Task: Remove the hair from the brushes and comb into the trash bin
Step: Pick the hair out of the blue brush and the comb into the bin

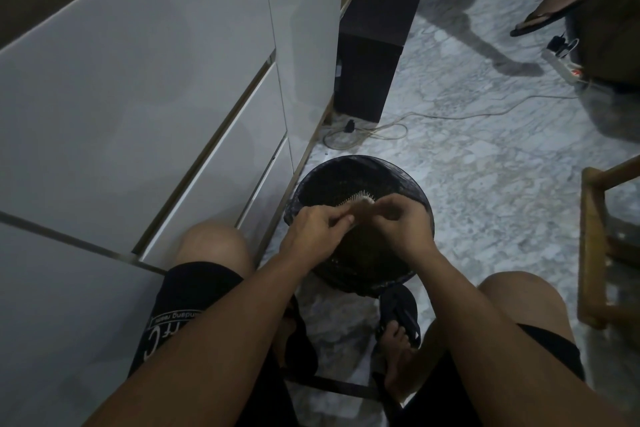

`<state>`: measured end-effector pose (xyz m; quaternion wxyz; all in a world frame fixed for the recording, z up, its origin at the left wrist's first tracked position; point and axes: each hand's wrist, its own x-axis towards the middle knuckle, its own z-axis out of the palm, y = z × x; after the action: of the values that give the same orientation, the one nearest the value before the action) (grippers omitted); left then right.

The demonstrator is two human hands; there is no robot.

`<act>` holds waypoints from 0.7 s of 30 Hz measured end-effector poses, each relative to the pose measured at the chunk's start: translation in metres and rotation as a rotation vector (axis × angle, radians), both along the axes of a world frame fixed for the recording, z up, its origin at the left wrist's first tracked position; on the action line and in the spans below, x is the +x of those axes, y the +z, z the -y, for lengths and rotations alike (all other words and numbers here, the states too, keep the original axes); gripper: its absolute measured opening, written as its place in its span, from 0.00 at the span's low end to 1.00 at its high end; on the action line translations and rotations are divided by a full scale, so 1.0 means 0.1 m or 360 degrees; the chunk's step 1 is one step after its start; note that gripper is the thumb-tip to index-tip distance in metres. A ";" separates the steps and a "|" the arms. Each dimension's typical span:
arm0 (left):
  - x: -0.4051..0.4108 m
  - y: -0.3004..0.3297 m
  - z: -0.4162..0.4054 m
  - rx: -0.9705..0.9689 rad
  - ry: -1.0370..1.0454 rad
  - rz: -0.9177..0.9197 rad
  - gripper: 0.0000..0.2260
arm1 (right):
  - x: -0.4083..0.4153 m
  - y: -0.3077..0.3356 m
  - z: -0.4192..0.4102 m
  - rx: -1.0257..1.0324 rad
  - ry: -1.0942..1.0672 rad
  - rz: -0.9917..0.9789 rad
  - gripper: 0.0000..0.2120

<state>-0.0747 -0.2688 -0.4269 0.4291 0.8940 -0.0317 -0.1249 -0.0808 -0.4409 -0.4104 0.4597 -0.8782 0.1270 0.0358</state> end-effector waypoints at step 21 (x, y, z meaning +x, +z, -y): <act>0.02 0.16 0.05 0.0013 -0.0134 -0.0114 0.03 | 0.00 0.07 -0.01 0.0201 0.0055 0.0005 0.20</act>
<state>-0.0730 -0.2738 -0.4111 0.4206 0.8886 -0.0534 -0.1750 -0.0808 -0.4397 -0.4032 0.5136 -0.8496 0.1088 0.0503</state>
